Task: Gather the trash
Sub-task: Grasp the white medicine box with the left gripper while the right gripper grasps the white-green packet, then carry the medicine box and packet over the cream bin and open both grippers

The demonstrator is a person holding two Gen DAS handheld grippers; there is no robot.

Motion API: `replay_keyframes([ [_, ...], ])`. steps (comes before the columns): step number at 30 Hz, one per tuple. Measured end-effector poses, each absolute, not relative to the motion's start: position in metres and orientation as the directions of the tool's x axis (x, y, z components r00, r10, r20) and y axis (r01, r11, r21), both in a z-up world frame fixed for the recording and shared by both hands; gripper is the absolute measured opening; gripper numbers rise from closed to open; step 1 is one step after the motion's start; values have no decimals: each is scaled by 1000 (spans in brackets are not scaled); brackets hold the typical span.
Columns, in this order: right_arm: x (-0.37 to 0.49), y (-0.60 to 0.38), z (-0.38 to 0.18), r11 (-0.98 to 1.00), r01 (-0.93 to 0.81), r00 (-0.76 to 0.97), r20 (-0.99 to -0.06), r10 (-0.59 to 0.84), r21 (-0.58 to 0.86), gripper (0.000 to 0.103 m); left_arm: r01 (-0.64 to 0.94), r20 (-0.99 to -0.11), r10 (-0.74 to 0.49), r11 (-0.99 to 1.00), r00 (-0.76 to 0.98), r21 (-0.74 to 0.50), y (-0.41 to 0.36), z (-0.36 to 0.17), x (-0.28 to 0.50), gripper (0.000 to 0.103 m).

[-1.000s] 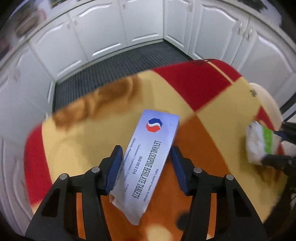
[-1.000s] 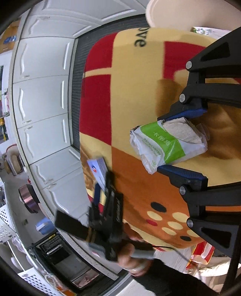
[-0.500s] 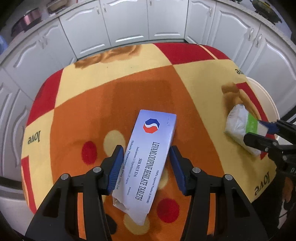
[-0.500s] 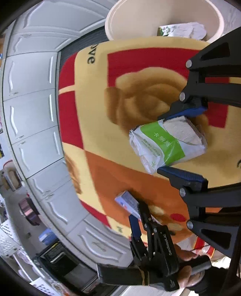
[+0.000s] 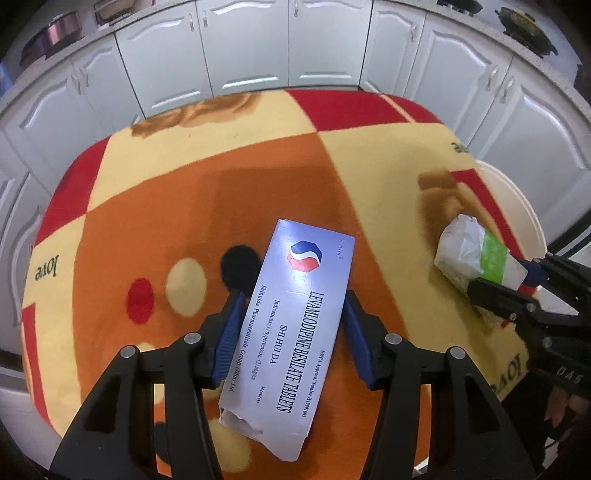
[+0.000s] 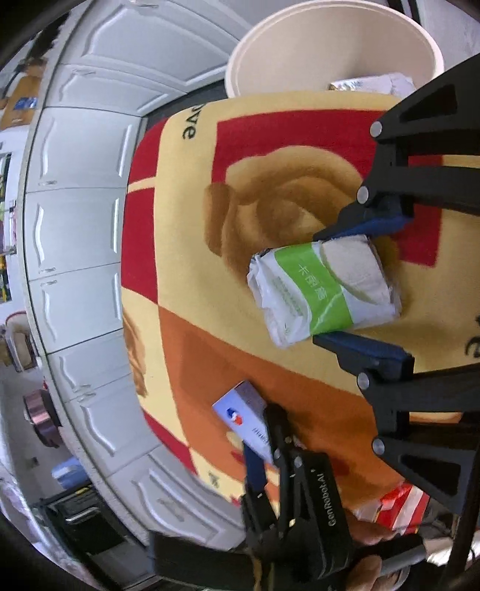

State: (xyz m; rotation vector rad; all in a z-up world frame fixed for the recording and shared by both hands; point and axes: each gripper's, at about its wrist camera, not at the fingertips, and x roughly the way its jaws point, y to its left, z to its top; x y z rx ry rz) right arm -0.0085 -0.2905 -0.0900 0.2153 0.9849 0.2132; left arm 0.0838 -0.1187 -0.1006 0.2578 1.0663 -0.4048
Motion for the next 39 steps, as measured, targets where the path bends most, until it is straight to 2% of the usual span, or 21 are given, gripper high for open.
replay_keyframes([
  [11, -47, -350, -61, 942, 46, 639, -734, 229, 333, 42, 518, -849, -287, 855, 443, -19, -173, -69, 62, 50],
  [20, -78, -425, -63, 913, 226, 659, -743, 114, 341, 42, 610, -839, -349, 792, 418, -26, -249, -63, 49, 50],
  [30, -92, -477, -74, 882, 345, 644, -765, 27, 321, 42, 676, -846, -389, 736, 365, -46, -321, -67, 44, 50],
  [39, -94, -509, -94, 842, 430, 613, -790, -7, 326, 42, 688, -863, -434, 710, 258, -152, -373, -86, 53, 50],
])
